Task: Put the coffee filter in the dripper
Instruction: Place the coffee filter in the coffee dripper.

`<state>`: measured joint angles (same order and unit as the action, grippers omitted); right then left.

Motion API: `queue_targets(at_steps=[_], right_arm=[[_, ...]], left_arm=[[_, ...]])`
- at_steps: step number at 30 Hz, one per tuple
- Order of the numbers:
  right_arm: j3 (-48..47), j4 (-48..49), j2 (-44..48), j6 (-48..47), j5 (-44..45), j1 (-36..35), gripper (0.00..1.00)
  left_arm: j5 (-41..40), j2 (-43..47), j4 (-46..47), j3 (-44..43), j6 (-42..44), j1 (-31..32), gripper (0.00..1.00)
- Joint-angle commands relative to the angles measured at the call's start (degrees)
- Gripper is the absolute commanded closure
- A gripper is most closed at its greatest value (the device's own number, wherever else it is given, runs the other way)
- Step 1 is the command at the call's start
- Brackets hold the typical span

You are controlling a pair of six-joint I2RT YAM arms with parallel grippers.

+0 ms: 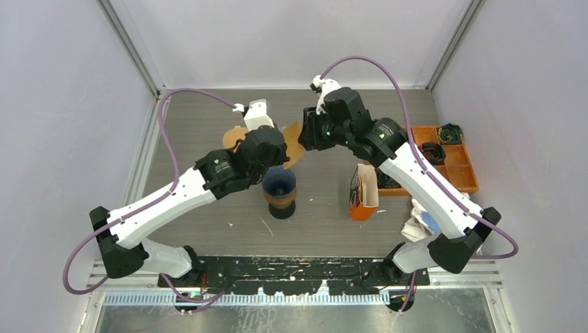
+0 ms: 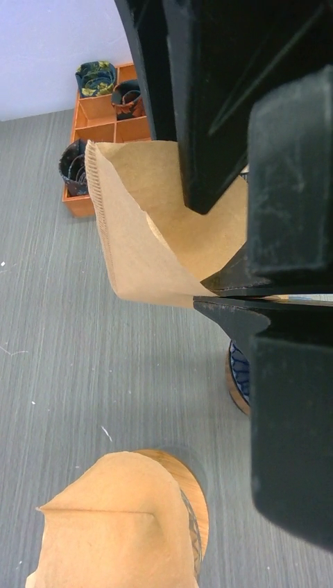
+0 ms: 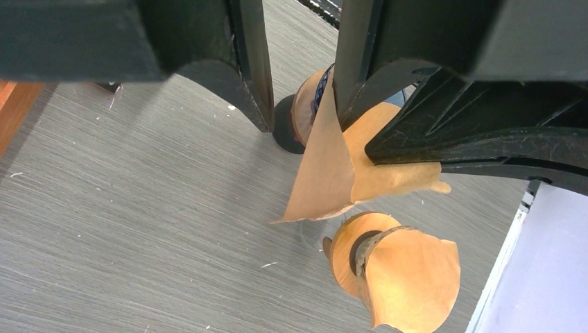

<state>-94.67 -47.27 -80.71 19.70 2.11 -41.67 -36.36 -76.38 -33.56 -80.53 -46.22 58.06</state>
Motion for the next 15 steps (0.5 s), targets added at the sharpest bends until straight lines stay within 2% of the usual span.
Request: queue_targets(at_steps=[1, 11, 15], right_arm=[[2.11, 5.85, 3.11, 0.68, 2.02, -1.21, 0.58], [11.53, 13.84, 6.38, 2.64, 7.02, -3.82, 0.60], [12.94, 14.64, 6.25, 2.25, 7.80, -3.95, 0.65]], left_arm=[[-0.24, -1.41, -4.28, -3.88, -6.59, -0.59, 1.00], [1.87, 0.11, -3.99, -2.55, -14.00, -2.91, 1.00], [2.55, 0.82, -4.07, -2.32, -14.13, -3.32, 1.00]])
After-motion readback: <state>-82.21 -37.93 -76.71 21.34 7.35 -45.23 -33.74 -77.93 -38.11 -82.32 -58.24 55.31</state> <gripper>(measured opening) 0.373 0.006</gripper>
